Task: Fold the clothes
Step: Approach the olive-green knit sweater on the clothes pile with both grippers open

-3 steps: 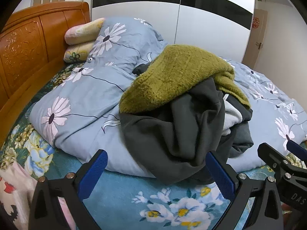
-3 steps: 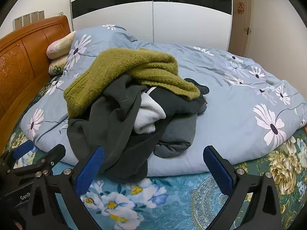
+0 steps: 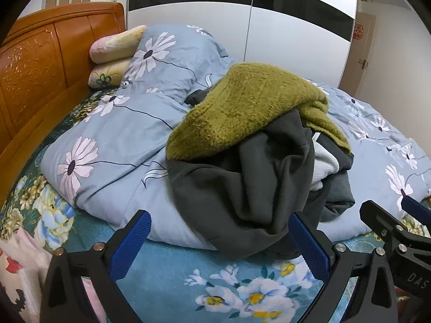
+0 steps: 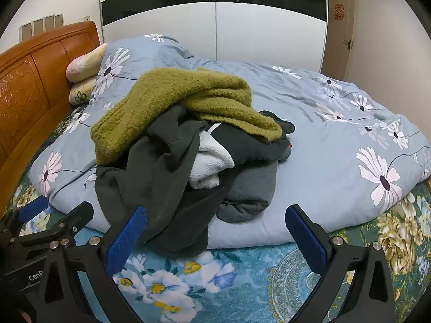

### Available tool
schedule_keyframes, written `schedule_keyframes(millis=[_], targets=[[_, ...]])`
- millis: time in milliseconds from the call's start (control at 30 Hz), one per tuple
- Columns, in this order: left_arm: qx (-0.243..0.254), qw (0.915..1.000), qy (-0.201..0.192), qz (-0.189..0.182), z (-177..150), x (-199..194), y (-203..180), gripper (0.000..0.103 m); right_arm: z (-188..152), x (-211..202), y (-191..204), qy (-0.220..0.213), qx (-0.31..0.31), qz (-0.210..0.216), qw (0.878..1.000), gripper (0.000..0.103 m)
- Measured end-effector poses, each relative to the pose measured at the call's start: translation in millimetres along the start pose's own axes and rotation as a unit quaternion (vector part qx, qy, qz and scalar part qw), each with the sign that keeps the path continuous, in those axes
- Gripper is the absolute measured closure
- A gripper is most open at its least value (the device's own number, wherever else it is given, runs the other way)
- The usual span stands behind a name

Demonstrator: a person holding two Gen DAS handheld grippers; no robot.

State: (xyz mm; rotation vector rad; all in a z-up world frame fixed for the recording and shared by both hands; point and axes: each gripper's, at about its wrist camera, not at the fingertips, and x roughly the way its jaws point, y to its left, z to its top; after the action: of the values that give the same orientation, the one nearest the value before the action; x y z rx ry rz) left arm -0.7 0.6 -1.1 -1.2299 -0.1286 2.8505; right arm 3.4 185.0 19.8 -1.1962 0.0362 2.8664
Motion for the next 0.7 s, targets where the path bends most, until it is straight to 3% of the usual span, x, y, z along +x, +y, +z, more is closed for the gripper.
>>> schedule_keyframes(millis=[300, 700], targets=[[0.004, 1.0000, -0.006, 0.002, 8.6, 5.8, -1.0, 0.000, 3.8, 2.9, 5.7, -0.004, -0.020, -0.009, 1.000, 0.000], [0.006, 0.9999, 0.007, 0.010, 23.0, 33.2, -6.1, 0.000, 18.0, 30.7, 1.9, 0.023, -0.023, -0.012, 0.999, 0.000]])
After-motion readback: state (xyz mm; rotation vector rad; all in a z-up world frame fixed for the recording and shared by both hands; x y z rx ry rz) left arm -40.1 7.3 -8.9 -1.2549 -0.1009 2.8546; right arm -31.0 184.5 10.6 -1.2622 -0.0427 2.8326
